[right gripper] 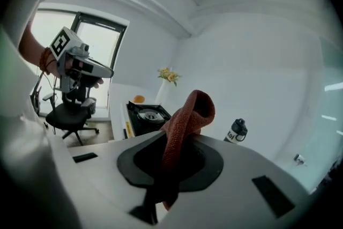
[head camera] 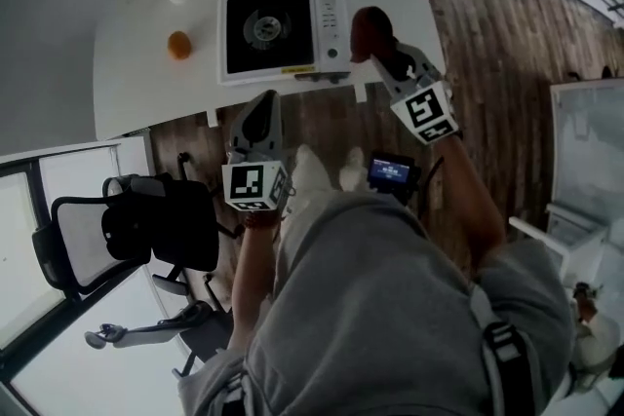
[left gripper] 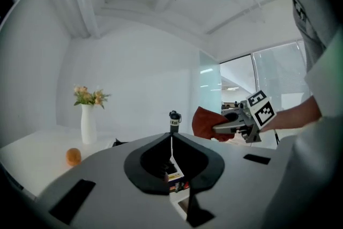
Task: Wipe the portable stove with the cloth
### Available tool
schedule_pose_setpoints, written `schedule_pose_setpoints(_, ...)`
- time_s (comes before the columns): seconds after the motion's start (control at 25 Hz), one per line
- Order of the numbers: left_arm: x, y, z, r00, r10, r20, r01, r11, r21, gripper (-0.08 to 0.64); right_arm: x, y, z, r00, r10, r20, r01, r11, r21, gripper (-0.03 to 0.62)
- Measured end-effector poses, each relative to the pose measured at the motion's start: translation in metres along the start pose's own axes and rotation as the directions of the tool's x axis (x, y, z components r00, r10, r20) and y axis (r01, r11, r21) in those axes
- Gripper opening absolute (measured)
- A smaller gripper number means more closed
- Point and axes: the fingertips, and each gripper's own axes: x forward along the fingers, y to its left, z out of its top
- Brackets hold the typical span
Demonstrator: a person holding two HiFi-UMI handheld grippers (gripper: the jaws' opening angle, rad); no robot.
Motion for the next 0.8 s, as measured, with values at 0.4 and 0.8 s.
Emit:
schedule_pose_setpoints(0.4, 0.046, 0.122, -0.031, 0.983, -0.166, -0.075, 0.173, 0.979, 0.108, 0.035, 0.134, -0.091, 0.014, 0.926, -0.024, -0.376, -0.123, 0.923, -0.364, 0.058)
schedule_pose_setpoints(0.8, 0.077, 0.162, -0.079, 0.964, -0.168, -0.207, 0.214, 0.951, 0.225, 0.094, 0.217, -0.07, -0.048, 0.76, -0.111, -0.641, -0.262, 0.85, -0.457, 0.073)
